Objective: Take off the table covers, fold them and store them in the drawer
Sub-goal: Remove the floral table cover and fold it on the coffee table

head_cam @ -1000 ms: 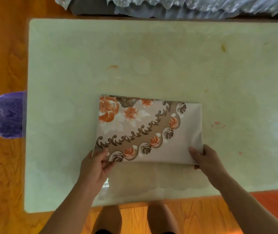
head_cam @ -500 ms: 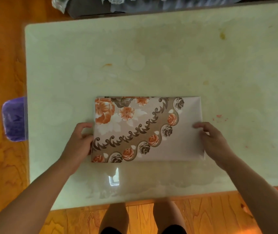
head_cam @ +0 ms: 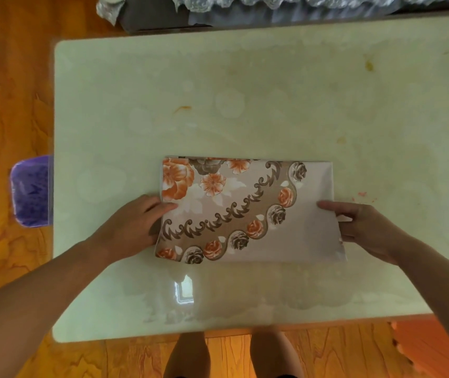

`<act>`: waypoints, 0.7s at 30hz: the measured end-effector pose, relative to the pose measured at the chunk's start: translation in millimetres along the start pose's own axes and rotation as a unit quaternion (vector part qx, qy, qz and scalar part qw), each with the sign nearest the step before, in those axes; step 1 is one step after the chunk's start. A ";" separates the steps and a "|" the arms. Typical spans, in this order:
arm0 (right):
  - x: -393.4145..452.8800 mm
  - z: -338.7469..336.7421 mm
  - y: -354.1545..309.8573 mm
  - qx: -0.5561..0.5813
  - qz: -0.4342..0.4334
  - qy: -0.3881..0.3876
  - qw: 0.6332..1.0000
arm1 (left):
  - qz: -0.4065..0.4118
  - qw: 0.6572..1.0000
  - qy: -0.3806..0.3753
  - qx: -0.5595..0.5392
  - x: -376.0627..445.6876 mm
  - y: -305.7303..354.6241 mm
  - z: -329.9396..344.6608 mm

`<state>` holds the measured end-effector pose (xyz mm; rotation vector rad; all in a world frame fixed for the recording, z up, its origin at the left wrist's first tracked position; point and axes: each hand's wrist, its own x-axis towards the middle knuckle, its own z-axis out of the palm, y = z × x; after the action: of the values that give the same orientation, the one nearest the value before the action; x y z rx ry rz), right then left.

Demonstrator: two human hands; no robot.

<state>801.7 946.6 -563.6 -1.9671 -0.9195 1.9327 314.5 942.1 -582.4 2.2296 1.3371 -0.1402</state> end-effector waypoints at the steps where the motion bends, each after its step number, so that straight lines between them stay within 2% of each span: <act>1: 1.1 -1.6 2.5 -0.017 -0.004 -0.002 1.000 | 0.008 1.000 0.015 0.017 0.5 -0.8 0.1; 4: 5.0 -1.7 9.2 -0.053 -0.025 0.016 0.998 | 0.077 0.989 0.071 0.101 0.4 -0.7 -1.4; 5: 5.9 0.3 12.2 -0.089 -0.048 0.039 0.994 | 0.111 0.982 0.082 0.132 -1.2 -2.2 0.6; 6: 5.2 1.3 14.5 -0.171 -0.100 0.077 0.977 | 0.137 0.975 0.077 0.156 -3.0 -3.1 1.8; 7: 3.8 1.2 17.0 -0.293 -0.169 0.117 0.934 | 0.155 0.970 0.057 0.177 -4.0 -5.4 4.0; 8: 1.9 -0.3 20.9 -0.423 -0.224 0.141 0.867 | 0.168 0.966 0.033 0.195 -4.3 -7.1 5.5; 9: -0.2 -3.4 26.1 -0.515 -0.266 0.158 0.799 | 0.178 0.961 0.014 0.210 -3.9 -9.5 7.2; 10: -2.3 -7.0 31.0 -0.570 -0.292 0.165 0.750 | 0.183 0.957 0.002 0.223 -2.6 -10.3 7.6; 12: -3.3 -11.6 34.4 -0.621 -0.338 0.147 0.692 | 0.190 0.952 -0.001 0.238 -0.2 -9.8 6.3; 14: -1.4 -16.1 34.9 -0.645 -0.383 0.088 0.656 | 0.183 0.958 0.006 0.219 -1.4 -10.1 6.7; 16: 1.1 -19.5 31.0 -0.646 -0.403 0.032 0.648 | 0.160 0.973 0.016 0.164 -3.5 -11.2 7.9; 17: 4.2 -22.5 32.0 -0.629 -0.410 0.015 0.660 | 0.139 0.983 0.023 0.119 -4.8 -11.8 10.6; 20: 7.3 -25.3 28.8 -0.539 -0.405 0.017 0.738 | 0.021 0.996 0.060 -0.068 -8.5 -3.0 13.1; 21: 6.2 -21.8 23.3 -0.484 -0.374 0.027 0.791 | -0.037 0.985 0.074 -0.150 -7.4 4.7 10.8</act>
<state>828.5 937.7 -579.7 -1.5127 -2.5268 0.9547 316.6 929.2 -587.2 1.9684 1.4166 0.1936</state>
